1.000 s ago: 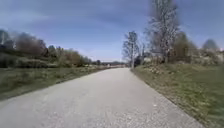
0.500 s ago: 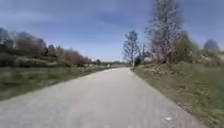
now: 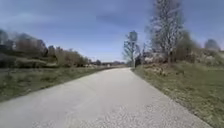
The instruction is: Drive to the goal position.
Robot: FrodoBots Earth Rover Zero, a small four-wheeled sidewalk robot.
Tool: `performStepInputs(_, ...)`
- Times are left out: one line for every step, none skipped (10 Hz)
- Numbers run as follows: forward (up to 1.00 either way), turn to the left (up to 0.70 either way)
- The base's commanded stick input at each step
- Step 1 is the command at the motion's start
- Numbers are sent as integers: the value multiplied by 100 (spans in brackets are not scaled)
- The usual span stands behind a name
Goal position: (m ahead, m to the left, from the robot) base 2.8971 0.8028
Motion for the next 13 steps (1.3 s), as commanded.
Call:
performStepInputs(85, 0)
performStepInputs(85, 0)
performStepInputs(85, 0)
performStepInputs(85, 0)
performStepInputs(85, 0)
performStepInputs(85, 0)
performStepInputs(85, 0)
performStepInputs(85, 0)
performStepInputs(85, 0)
performStepInputs(85, 0)
performStepInputs(85, 0)
performStepInputs(85, 0)
performStepInputs(85, 0)
